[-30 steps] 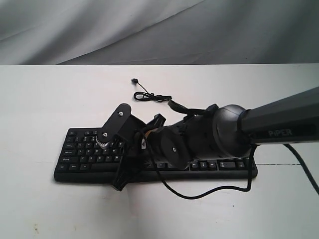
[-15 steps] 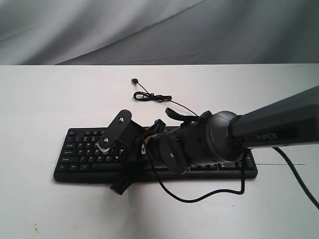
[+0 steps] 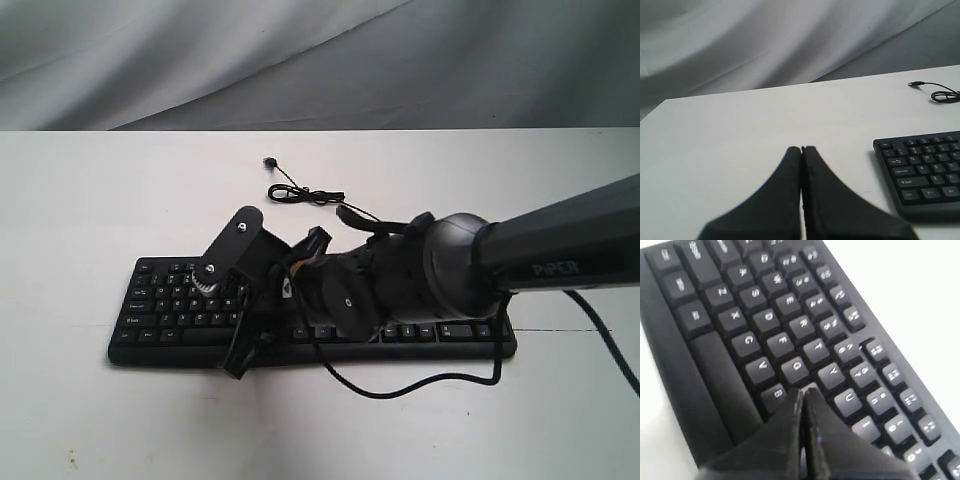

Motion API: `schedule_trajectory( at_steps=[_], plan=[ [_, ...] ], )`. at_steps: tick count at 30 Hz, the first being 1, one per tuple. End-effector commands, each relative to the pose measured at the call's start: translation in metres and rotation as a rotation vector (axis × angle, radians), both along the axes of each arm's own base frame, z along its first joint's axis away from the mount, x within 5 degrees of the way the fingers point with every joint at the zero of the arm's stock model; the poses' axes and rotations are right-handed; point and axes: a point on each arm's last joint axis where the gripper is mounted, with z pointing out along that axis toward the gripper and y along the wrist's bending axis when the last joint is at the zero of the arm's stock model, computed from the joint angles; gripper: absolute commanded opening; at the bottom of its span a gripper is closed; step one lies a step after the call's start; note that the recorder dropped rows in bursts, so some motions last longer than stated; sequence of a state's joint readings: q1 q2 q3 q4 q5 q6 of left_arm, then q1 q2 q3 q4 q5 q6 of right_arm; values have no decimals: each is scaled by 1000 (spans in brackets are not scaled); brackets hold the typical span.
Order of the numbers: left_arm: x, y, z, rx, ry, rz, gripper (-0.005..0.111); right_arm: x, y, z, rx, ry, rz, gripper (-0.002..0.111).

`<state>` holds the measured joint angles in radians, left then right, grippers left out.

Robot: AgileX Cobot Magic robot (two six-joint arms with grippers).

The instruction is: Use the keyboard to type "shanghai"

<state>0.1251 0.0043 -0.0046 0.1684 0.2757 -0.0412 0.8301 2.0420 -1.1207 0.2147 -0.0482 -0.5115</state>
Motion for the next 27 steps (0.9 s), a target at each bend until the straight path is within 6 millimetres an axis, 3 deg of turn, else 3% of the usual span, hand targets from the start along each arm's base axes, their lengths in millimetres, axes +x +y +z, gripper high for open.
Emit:
schedule_trajectory(
  at_steps=[1,5,10,14,27],
  plan=[
    [0,-1,0,-5,-10,-8,0,7,6,19,11,-35,25,0],
    [0,-1,0,-5,-10,-8,0,17,17,21,8,-38,40,0],
    [0,-1,0,-5,-10,-8,0,23,25,7,-17,-12,46,0],
    [0,-1,0,-5,-10,-8,0,23,26,-1,-28,-2,48,0],
    [0,-1,0,-5,-10,-8,0,25,27,1,-8,-27,44,0]
  ],
)
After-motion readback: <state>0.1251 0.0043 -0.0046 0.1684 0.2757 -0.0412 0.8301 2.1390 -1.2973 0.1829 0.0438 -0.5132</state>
